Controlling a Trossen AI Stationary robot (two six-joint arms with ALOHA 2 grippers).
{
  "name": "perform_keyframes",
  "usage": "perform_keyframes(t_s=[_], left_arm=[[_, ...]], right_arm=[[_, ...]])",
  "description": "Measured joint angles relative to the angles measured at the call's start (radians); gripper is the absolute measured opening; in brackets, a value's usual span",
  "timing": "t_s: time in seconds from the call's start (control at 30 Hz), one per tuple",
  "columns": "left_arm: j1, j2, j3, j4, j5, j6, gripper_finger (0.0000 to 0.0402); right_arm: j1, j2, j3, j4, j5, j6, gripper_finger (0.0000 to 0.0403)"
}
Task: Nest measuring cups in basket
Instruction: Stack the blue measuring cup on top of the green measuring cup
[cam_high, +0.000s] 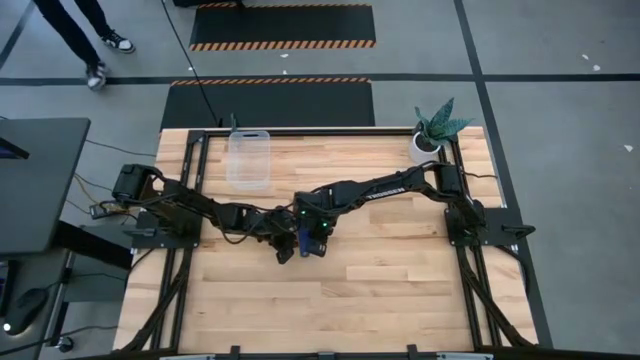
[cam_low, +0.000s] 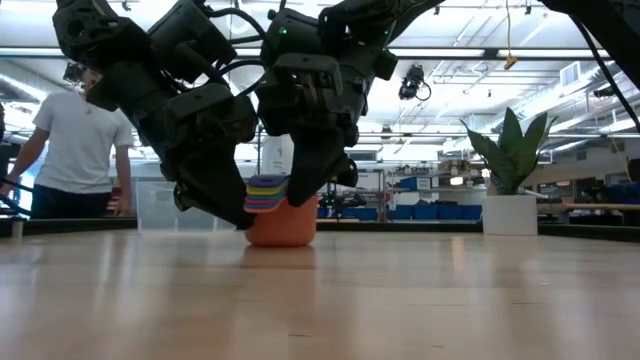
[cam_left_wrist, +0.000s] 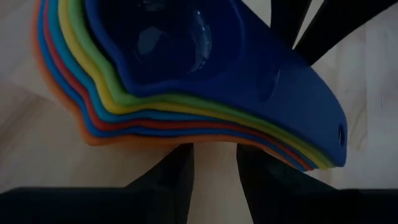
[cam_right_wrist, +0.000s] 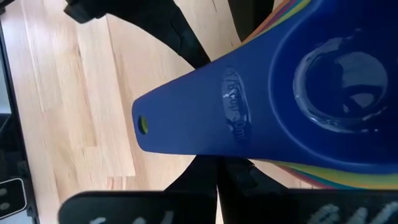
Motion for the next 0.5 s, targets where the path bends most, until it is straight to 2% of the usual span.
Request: perform_keyframes(t_s=[0.33,0.5], left_arm=[[-0.020,0.000,0.000,-0.007,0.001,0.005,0.0128],[-0.030,-0.009,0.003,-0.016,0.006,0.003,0.0128]], right_arm=[[0.000,0.000,0.000,0.005,0.003,-0.022,0.0000],[-0.001,-0.032,0.000,-0.050,0.018,-0.028,0.0000]])
